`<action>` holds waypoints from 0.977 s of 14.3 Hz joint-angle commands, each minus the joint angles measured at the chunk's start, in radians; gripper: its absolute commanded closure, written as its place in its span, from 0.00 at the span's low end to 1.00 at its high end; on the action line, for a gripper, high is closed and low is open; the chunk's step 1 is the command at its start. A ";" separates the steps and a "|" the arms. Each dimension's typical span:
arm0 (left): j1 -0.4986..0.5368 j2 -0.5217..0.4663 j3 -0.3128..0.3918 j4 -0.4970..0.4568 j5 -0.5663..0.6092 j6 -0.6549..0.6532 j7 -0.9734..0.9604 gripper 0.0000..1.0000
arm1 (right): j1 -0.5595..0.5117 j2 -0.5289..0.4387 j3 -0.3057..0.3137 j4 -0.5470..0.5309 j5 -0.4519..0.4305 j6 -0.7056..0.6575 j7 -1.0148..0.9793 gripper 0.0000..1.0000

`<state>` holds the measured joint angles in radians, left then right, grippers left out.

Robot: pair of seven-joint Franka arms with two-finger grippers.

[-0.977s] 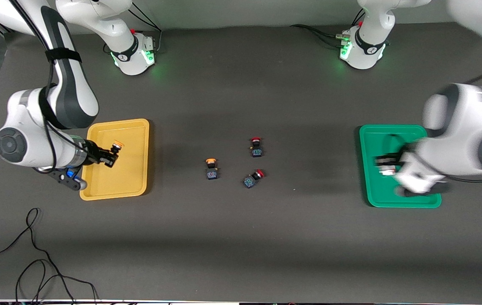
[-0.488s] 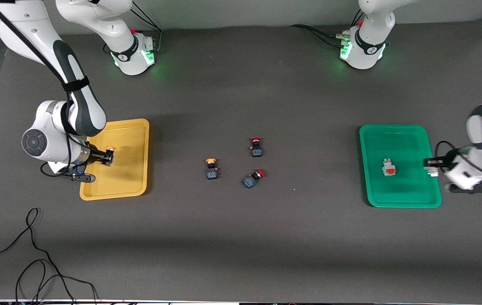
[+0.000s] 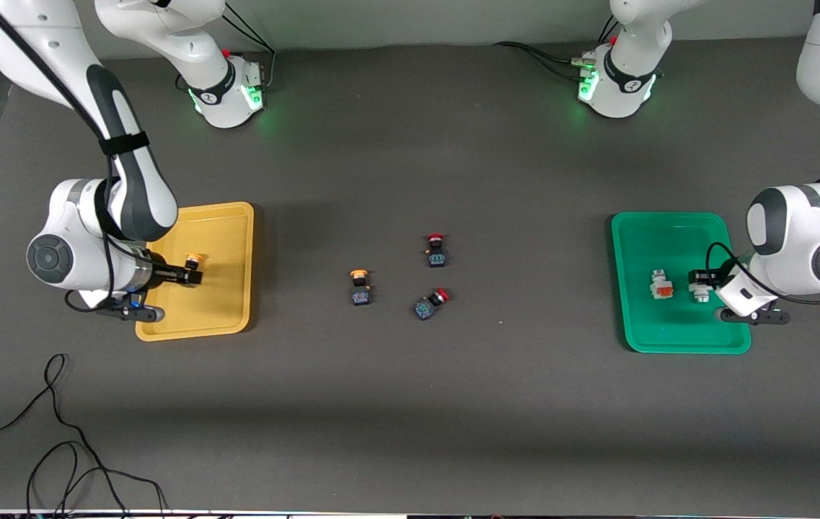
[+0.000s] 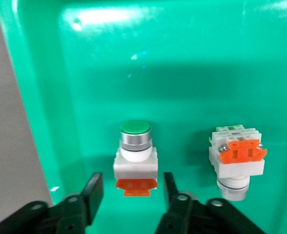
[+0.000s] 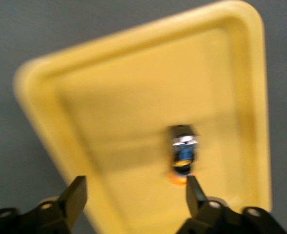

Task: Place green and yellow buttons in trays
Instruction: 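Grasp the second yellow button with the right gripper while the left gripper withdraws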

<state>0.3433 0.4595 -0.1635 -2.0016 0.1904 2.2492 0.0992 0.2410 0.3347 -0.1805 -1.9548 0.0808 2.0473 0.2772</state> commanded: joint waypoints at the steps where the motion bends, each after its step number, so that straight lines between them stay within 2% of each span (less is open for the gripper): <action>1: 0.017 -0.057 -0.014 0.048 0.015 -0.098 0.040 0.00 | 0.078 0.079 0.071 0.155 0.046 -0.065 0.286 0.00; 4: 0.017 -0.113 -0.019 0.215 -0.003 -0.374 0.094 0.00 | 0.193 0.217 0.085 0.299 0.051 -0.055 0.596 0.00; 7: 0.019 -0.188 -0.018 0.331 -0.051 -0.563 0.157 0.00 | 0.283 0.319 0.087 0.405 0.053 -0.053 0.657 0.00; 10: 0.019 -0.315 -0.016 0.336 -0.106 -0.637 0.209 0.00 | 0.363 0.360 0.085 0.409 0.051 0.005 0.718 0.00; 12: 0.008 -0.382 -0.019 0.339 -0.140 -0.680 0.205 0.00 | 0.379 0.383 0.085 0.412 0.053 0.033 0.734 0.00; 14: -0.054 -0.432 -0.012 0.337 -0.176 -0.700 0.173 0.00 | 0.408 0.388 0.085 0.398 0.053 0.063 0.737 0.00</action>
<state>0.3448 0.0853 -0.1818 -1.6467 0.0452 1.5704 0.2823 0.6249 0.7058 -0.0836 -1.5768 0.1187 2.0908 0.9944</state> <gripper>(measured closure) 0.000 0.000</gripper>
